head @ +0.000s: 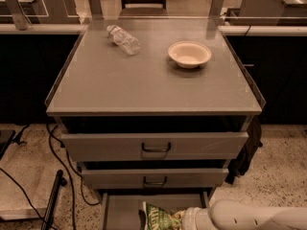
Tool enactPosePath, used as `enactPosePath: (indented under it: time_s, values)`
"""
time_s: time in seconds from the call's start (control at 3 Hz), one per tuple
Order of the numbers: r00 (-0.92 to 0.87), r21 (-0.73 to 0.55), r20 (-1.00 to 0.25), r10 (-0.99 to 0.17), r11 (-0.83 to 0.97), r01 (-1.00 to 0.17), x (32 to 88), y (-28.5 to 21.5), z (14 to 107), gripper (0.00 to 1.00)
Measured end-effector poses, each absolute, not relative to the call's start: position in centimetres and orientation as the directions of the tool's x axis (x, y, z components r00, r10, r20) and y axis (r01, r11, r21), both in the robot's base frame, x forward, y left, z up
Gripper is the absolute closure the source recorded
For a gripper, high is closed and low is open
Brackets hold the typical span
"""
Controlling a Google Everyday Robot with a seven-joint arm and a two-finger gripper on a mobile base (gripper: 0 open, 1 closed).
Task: Place green jalapeno chip bag into bottom drawer
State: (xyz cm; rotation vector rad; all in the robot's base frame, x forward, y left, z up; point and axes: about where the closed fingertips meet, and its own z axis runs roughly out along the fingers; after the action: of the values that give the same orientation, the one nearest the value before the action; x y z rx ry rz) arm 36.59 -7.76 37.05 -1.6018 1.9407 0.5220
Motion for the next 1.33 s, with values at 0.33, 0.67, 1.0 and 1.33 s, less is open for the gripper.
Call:
enactPosePath:
  time_s: [0.33, 0.67, 1.0, 1.33]
  values:
    - [-0.126, -0.069, -0.644, -0.755, 0.221, -0.973, 37.0, -7.9, 35.9, 1.0]
    - [-0.115, -0.099, -0.649, -0.752, 0.234, -0.967, 38.4, -7.8, 33.8, 1.0]
    - [-0.101, -0.108, -0.662, -0.743, 0.228, -0.968, 39.8, -7.0, 31.3, 1.0]
    - [-0.093, -0.103, -0.667, -0.739, 0.215, -0.971, 41.0, -6.3, 28.9, 1.0]
